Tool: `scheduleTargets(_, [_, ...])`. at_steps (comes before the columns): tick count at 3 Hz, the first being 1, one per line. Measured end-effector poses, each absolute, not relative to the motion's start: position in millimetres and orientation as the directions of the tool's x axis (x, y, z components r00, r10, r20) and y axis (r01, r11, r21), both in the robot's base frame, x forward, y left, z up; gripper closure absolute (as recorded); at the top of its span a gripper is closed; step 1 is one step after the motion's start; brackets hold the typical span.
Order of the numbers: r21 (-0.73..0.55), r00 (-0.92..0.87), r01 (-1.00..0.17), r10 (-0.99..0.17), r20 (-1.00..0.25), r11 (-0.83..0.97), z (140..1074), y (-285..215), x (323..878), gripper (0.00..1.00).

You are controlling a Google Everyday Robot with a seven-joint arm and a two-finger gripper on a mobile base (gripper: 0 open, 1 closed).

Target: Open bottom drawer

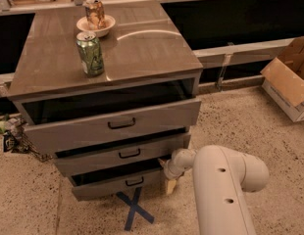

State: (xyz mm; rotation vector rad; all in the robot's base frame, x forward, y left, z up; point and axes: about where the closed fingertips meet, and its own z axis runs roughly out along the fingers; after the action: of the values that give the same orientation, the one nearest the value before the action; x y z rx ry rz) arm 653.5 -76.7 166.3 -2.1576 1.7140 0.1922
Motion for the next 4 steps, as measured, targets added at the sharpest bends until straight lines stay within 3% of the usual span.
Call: scheduleTargets(4, [-0.203,0.255,-0.960,-0.901,-0.350,-0.193,160.5,-75.9,660.1,0.95])
